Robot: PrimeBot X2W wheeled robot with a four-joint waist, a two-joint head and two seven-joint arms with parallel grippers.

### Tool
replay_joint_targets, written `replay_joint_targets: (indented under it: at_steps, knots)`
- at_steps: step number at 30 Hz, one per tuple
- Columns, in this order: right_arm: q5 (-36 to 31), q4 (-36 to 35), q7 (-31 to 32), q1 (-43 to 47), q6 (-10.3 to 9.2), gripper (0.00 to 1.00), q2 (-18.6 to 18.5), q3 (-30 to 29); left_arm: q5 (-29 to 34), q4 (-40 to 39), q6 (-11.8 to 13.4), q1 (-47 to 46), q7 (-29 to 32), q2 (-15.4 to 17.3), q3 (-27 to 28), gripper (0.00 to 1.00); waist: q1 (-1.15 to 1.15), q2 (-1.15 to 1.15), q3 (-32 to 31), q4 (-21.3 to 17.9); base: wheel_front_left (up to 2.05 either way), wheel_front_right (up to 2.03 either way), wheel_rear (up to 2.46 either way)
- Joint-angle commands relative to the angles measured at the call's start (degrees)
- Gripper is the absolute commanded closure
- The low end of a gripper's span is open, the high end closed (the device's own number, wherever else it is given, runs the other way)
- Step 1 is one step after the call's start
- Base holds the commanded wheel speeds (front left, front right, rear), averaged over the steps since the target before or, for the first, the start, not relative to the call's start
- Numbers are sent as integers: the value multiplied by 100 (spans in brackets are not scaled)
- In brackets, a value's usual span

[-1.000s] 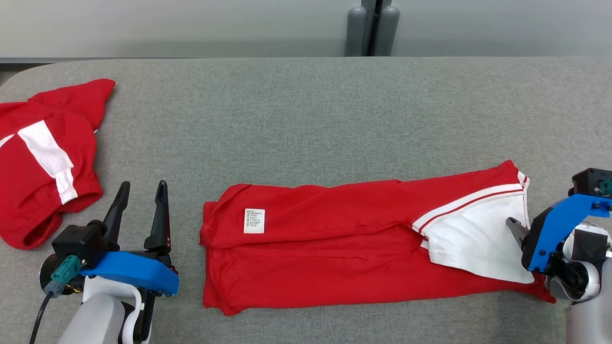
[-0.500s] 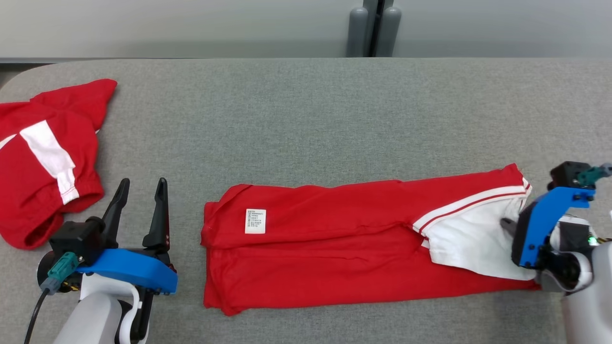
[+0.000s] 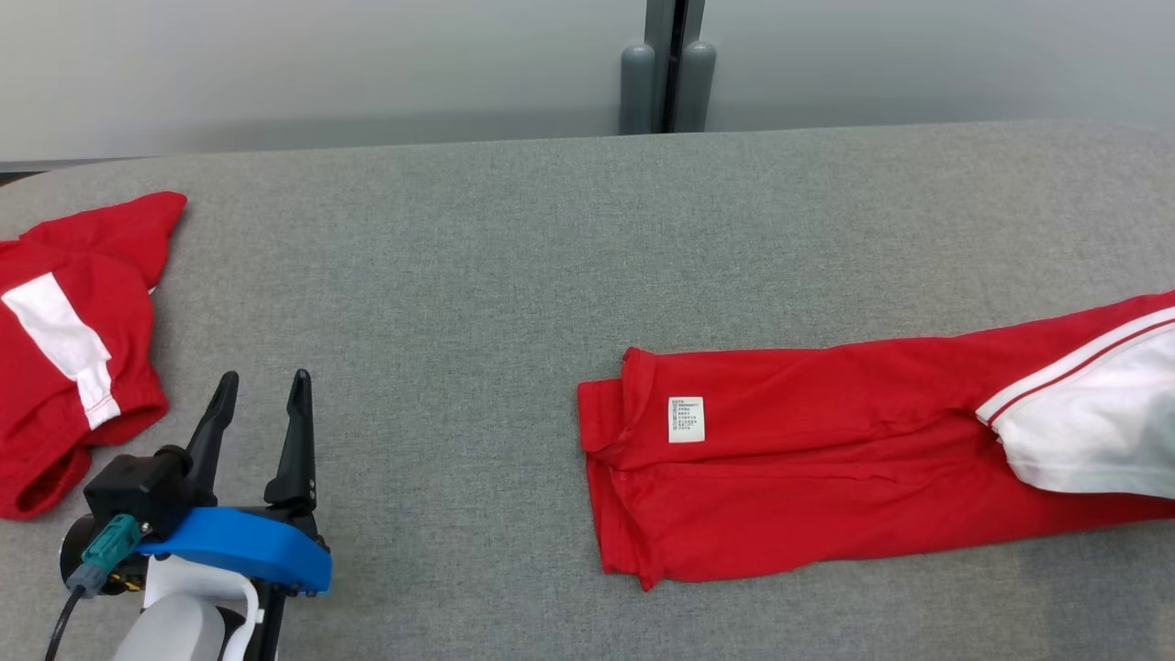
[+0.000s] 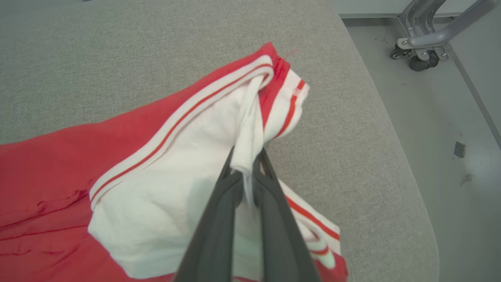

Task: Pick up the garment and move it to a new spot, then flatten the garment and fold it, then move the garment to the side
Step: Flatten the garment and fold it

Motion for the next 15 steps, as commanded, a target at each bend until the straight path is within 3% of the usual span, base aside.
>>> replay_joint_targets:
  at_steps: [1,8,15]
  knots:
    - [-42,-83,39,118,2,100,-24,21,-2,-17,27,70,15,13,5,0,-1,0,-55,-19,0,0,0]
    - [205,-676,434,382,3,100,351,592,-12,-62,55,183,43,32,-60,0,-1,0,-276,-59,0,0,0]
    - [416,-1291,735,345,3,100,798,2307,-40,-149,118,280,64,76,-68,0,-1,0,-369,-78,0,0,0]
